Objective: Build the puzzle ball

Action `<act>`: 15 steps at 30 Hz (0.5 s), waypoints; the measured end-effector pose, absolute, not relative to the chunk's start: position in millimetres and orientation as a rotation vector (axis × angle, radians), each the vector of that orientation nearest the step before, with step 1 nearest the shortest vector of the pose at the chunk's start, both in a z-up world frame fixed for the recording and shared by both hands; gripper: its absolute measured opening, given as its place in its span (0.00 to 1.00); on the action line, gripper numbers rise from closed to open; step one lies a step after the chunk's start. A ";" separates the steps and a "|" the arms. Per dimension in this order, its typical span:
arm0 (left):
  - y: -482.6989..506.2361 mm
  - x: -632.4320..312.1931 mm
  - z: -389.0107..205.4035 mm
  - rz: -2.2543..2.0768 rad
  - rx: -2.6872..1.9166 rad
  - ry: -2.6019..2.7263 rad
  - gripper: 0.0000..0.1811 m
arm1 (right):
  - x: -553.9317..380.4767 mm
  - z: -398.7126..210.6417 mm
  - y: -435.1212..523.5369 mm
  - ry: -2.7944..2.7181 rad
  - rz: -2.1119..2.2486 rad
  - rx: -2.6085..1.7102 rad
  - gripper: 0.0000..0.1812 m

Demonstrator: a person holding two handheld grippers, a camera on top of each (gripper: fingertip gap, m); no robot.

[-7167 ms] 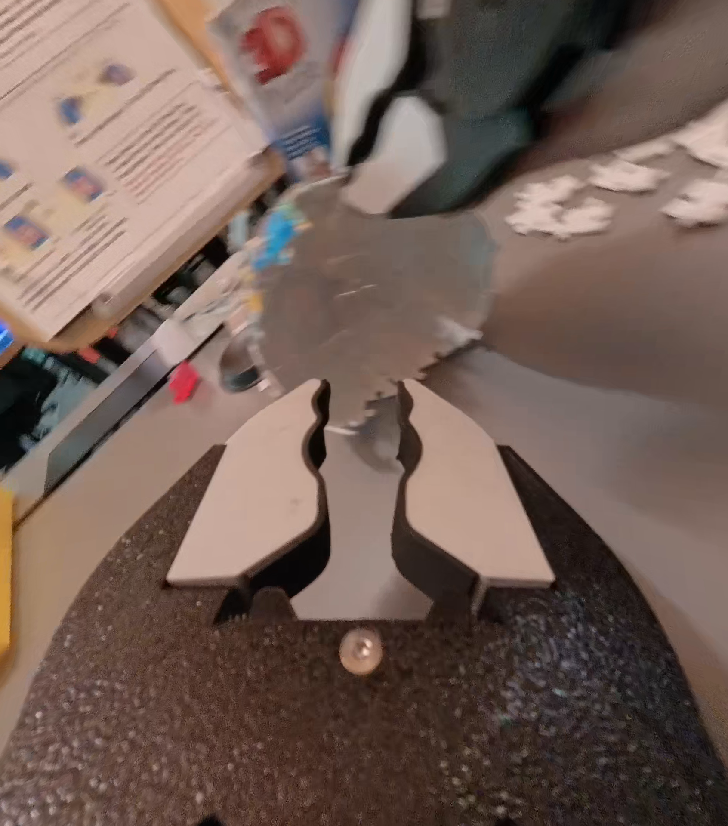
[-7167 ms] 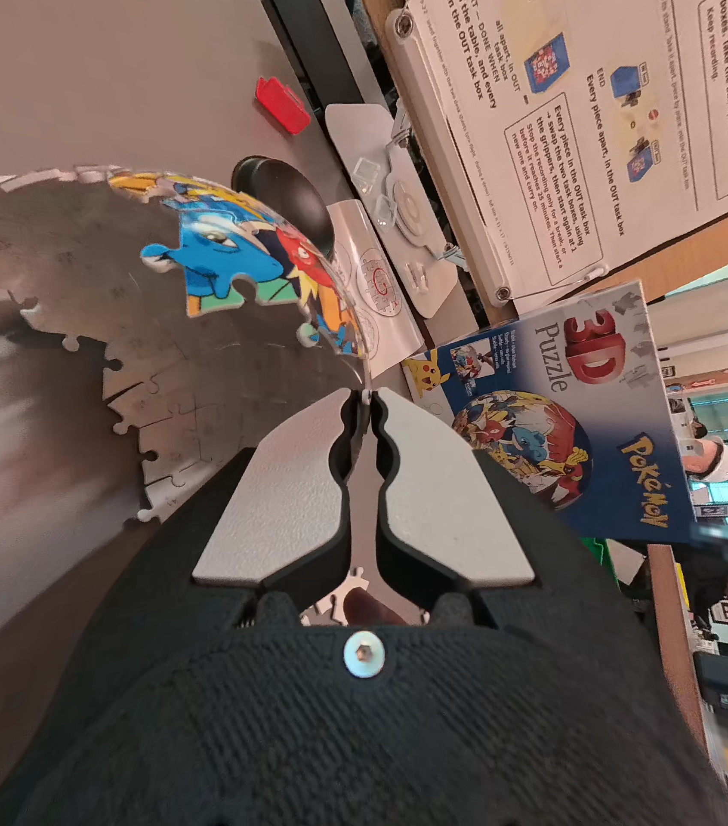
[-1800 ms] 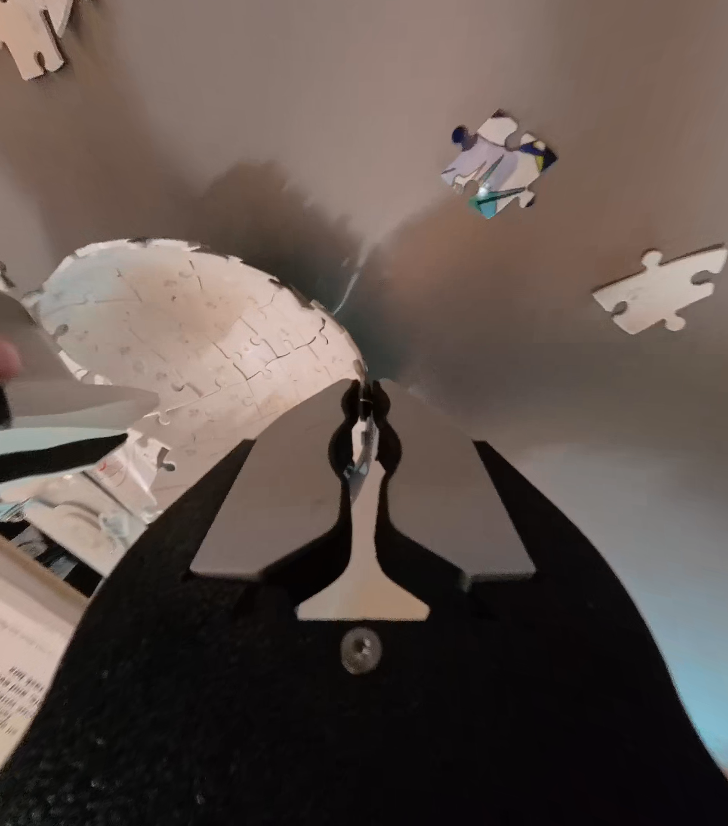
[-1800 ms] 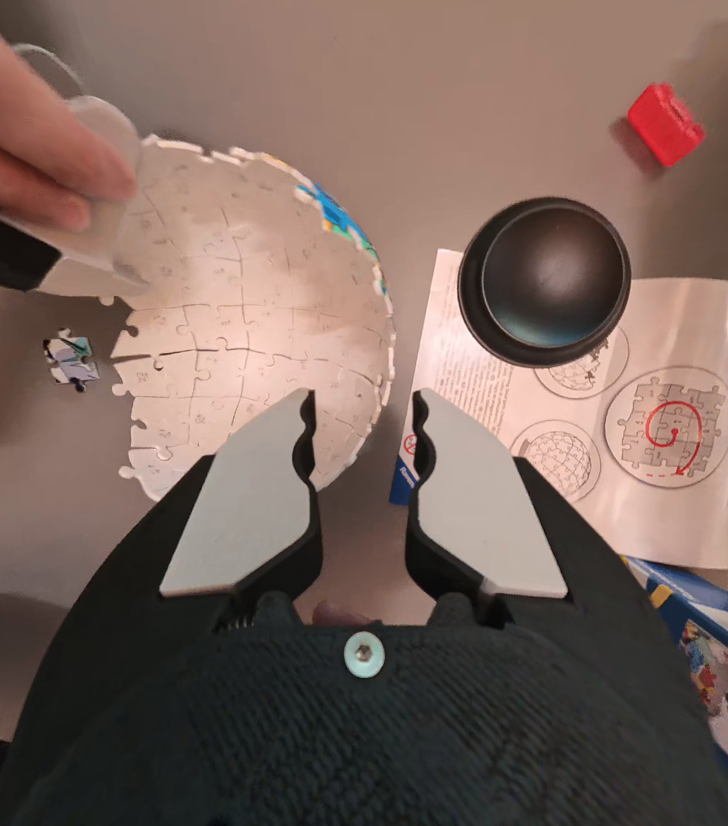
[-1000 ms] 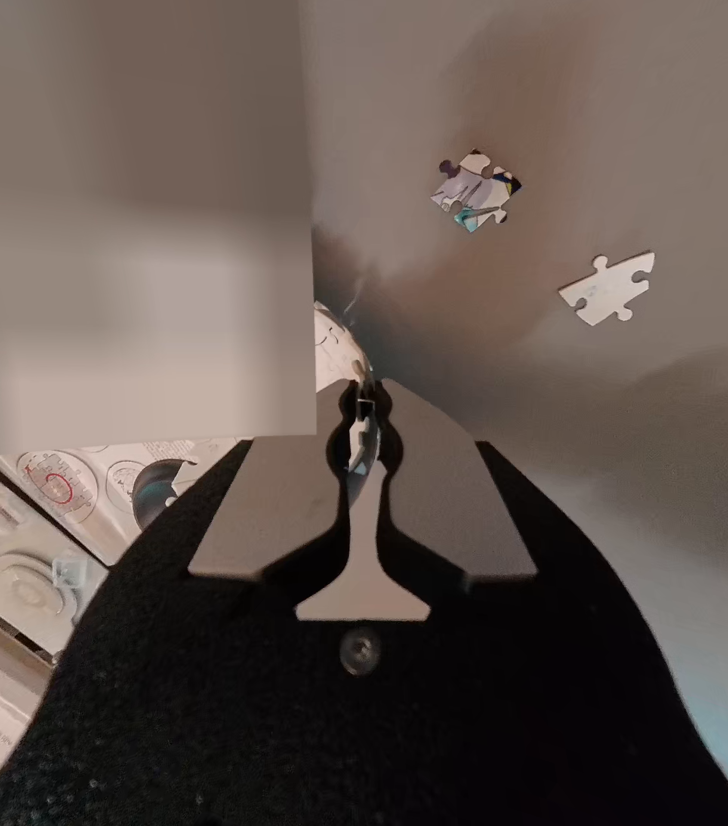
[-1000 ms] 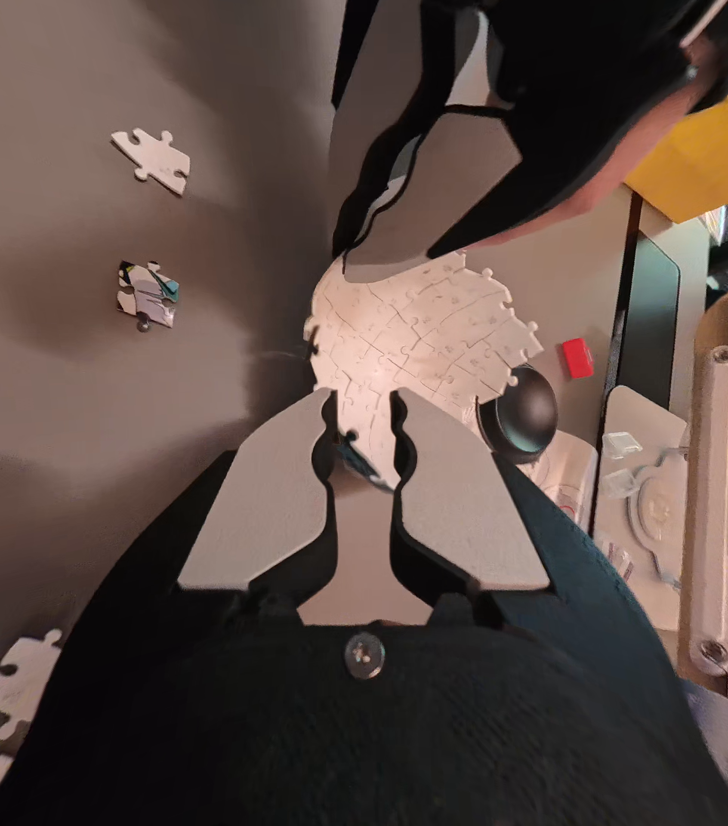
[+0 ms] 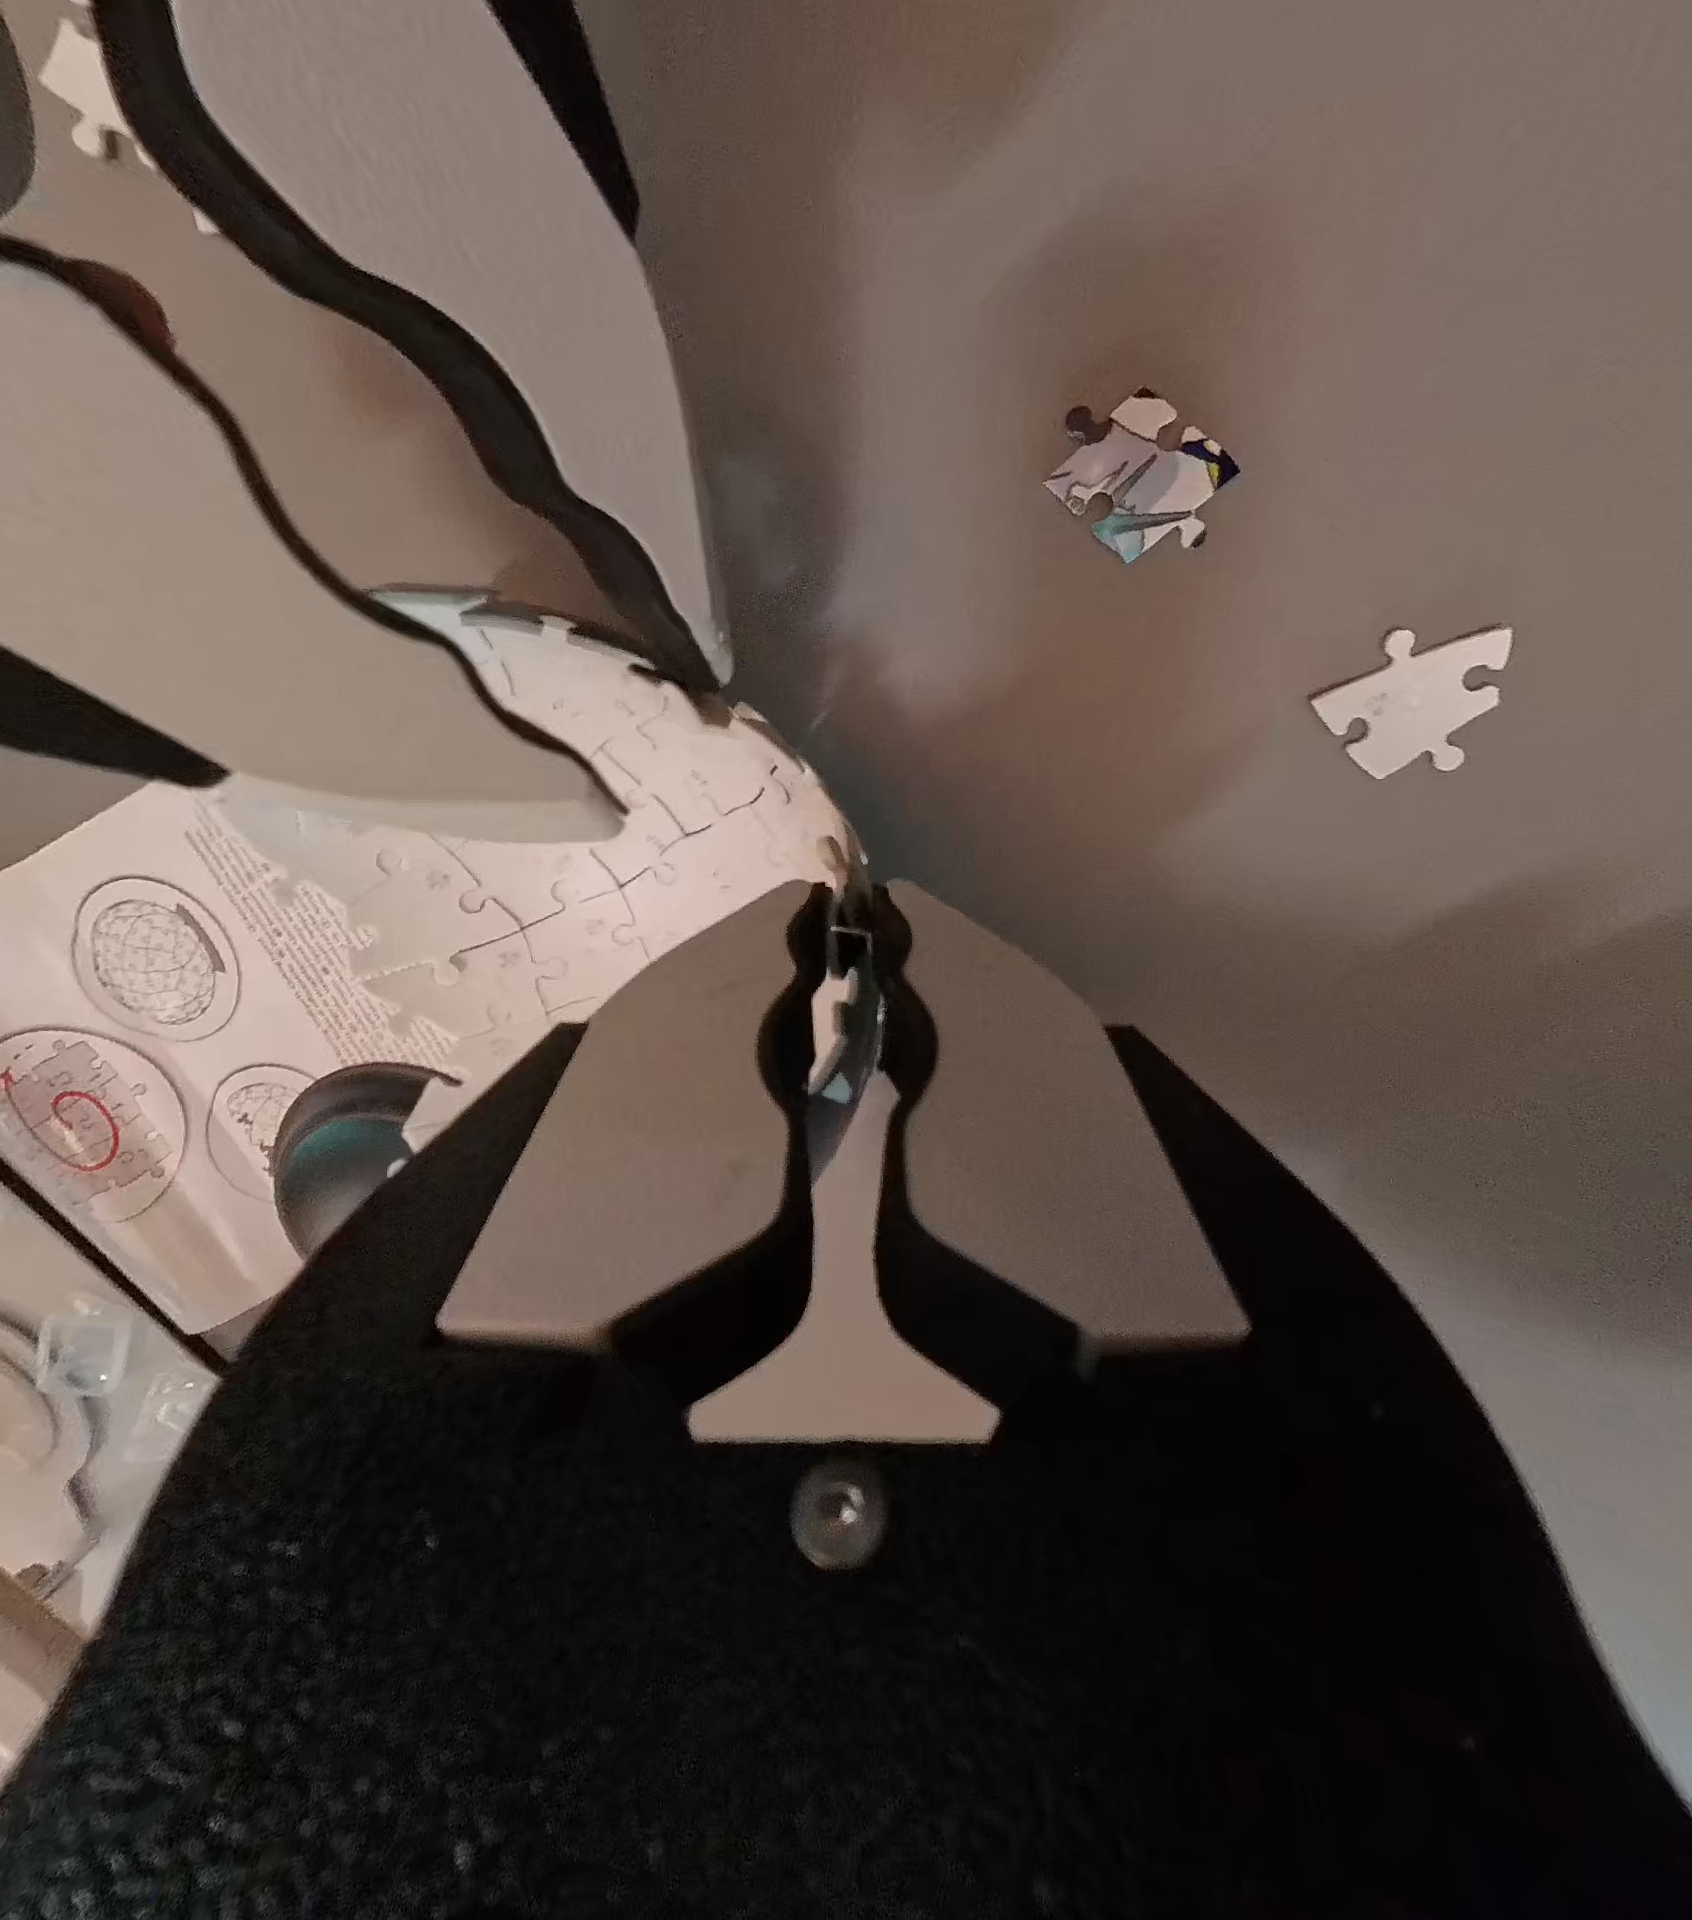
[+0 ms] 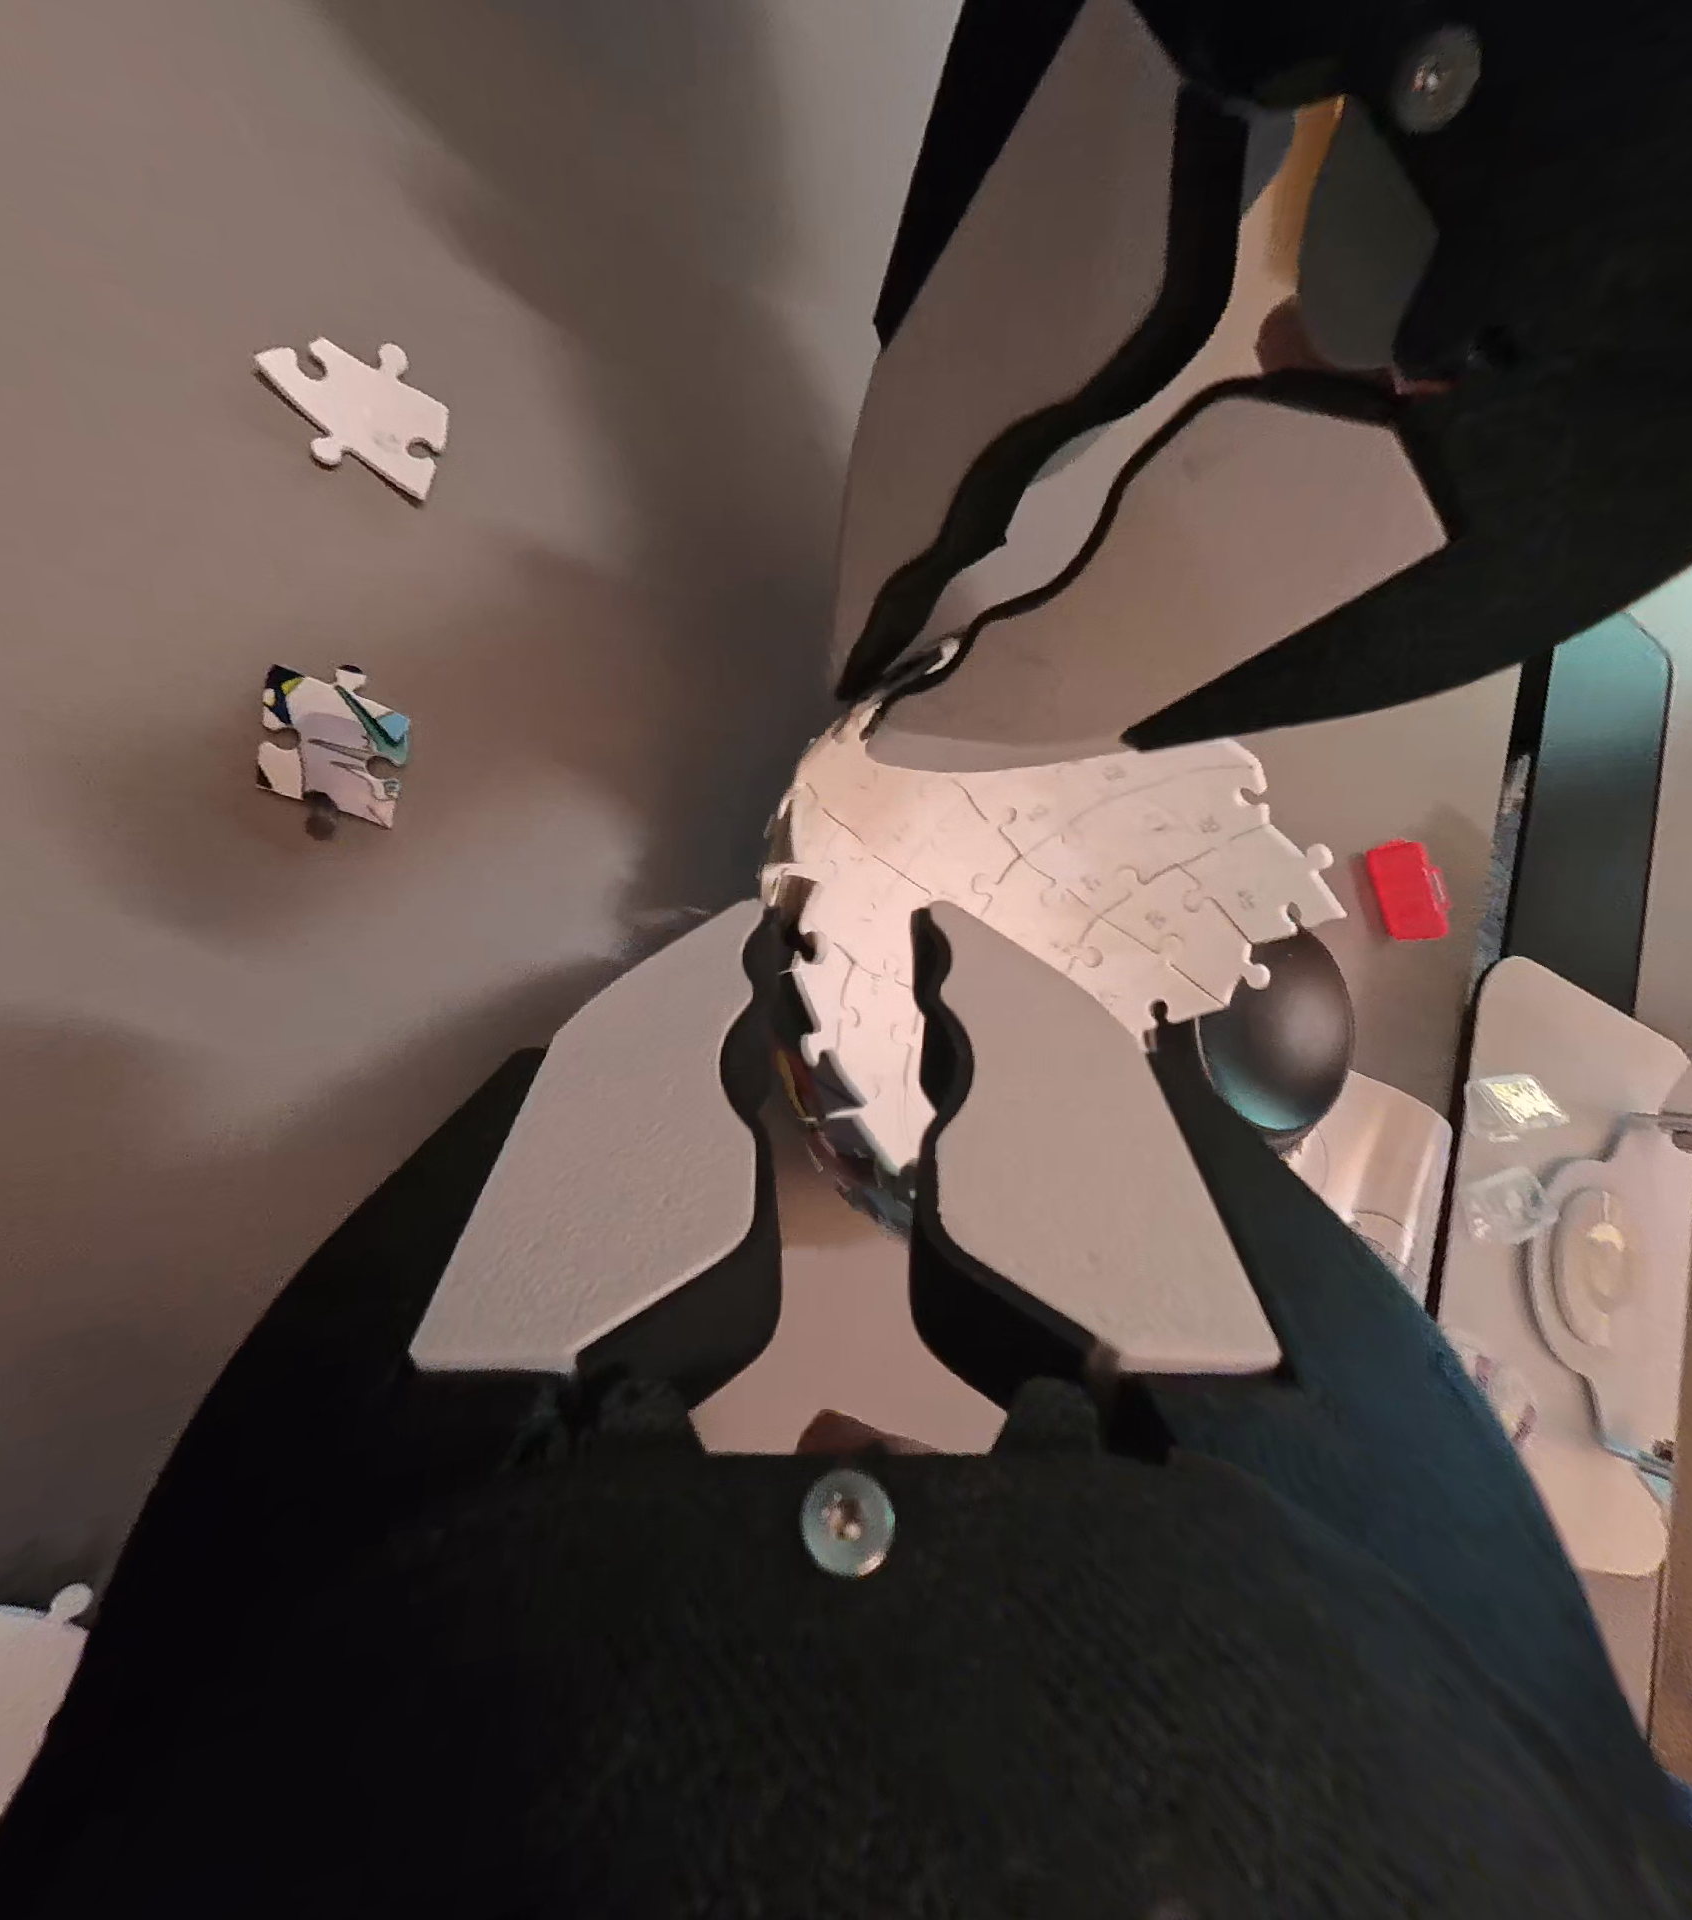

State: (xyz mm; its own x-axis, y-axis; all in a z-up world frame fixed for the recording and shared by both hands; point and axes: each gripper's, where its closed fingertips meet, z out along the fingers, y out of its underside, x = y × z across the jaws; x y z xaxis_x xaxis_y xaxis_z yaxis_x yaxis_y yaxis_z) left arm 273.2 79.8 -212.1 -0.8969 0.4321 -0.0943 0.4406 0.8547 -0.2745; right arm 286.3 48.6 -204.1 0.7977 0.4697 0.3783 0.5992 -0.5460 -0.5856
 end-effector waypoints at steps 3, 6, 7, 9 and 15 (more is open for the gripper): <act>80.3 275.7 -212.4 -0.448 0.699 3.005 0.04 | 285.5 -205.6 48.7 -0.793 -0.210 -2.258 0.11; 80.1 276.9 -212.7 -0.448 0.698 3.012 0.04 | 285.2 -207.3 49.0 -0.794 -0.200 -2.264 0.09; 80.2 277.2 -213.1 -0.448 0.699 3.015 0.04 | 284.8 -208.4 48.7 -0.797 -0.191 -2.268 0.07; 80.8 277.4 -213.9 -0.447 0.699 3.026 0.03 | 283.6 -209.4 49.2 -0.805 -0.177 -2.269 0.06; 83.2 281.0 -212.9 -0.505 0.658 3.056 0.04 | 280.7 -208.4 51.7 -0.779 -0.109 -2.250 0.05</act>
State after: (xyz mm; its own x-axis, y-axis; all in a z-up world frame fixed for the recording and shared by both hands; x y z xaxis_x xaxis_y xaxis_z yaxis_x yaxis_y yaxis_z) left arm 281.0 83.2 -212.9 -0.9133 0.4050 -0.0418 0.3969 0.8628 -0.3131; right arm 280.7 51.7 -208.4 0.8119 0.5014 0.2991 0.5641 -0.5416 -0.6233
